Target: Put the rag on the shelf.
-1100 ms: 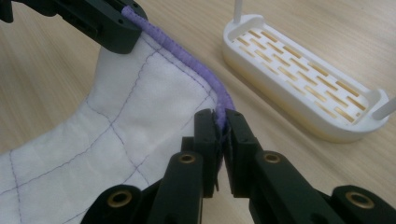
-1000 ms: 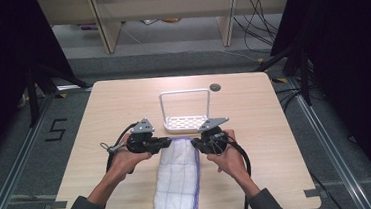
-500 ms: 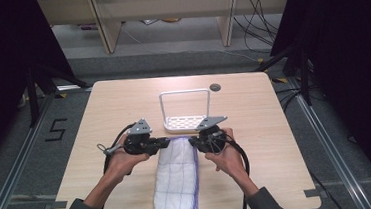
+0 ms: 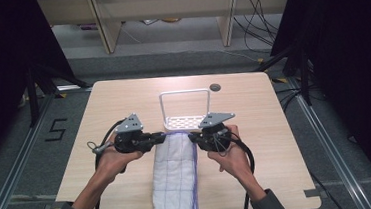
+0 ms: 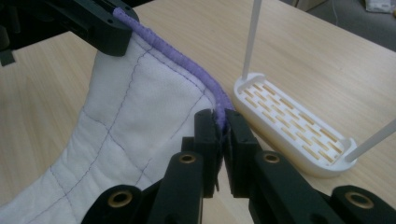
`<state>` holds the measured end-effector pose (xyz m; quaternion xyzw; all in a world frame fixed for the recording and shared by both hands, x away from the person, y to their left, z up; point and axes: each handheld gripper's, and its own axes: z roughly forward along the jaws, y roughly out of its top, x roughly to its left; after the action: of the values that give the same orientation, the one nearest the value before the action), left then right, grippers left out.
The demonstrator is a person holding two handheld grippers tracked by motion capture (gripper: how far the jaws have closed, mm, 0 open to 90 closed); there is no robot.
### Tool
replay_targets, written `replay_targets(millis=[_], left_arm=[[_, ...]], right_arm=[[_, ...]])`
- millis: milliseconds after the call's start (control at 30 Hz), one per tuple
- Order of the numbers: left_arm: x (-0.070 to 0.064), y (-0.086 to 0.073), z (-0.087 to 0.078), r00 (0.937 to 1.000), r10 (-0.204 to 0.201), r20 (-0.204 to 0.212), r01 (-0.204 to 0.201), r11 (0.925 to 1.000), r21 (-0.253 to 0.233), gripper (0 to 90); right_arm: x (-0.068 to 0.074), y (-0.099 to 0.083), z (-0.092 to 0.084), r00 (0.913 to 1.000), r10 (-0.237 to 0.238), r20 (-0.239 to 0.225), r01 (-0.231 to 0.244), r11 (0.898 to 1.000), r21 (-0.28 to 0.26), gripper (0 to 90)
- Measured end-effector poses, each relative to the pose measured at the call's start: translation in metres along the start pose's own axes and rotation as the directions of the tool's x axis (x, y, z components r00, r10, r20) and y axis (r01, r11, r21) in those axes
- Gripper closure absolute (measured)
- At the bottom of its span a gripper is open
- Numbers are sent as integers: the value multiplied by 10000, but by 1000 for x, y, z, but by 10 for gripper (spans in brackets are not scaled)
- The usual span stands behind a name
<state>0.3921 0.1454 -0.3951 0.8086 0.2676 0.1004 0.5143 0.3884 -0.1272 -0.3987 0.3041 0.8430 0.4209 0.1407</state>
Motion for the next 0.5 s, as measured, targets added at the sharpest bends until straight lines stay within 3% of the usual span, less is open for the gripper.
replay_targets(millis=[33, 100, 233, 300, 367, 433, 500], left_arm=[[-1, 2, -2, 10000, 33, -48, -33, 10000, 3, 830], [-2, 8, -8, 9998, 200, -76, -200, 9998, 44, 829], [-4, 24, -19, 9999, 139, 10, -138, 9998, -166, 830], [-4, 33, -25, 9996, 290, -50, -290, 9994, -184, 831], [-4, 42, -30, 9998, 215, 5, -215, 9994, -281, 832], [-3, 49, -33, 9993, -144, 338, 161, 9986, -507, 832], [-2, 56, -35, 9996, -101, 251, 114, 9987, -500, 832]], right_arm=[[3, 2, -4, 9999, 133, 21, -133, 9999, 8, 854], [6, 8, -10, 10000, -62, -43, 61, 9999, -141, 854], [12, 21, -24, 9996, -284, 27, 285, 9985, -459, 855], [12, 30, -32, 9999, -156, 33, 158, 9985, -525, 856], [12, 38, -38, 9997, -241, 87, 247, 9970, -733, 856], [10, 47, -45, 9989, -471, -21, 468, 9955, -826, 856], [9, 55, -50, 9993, -367, -13, 364, 9945, -984, 856]])
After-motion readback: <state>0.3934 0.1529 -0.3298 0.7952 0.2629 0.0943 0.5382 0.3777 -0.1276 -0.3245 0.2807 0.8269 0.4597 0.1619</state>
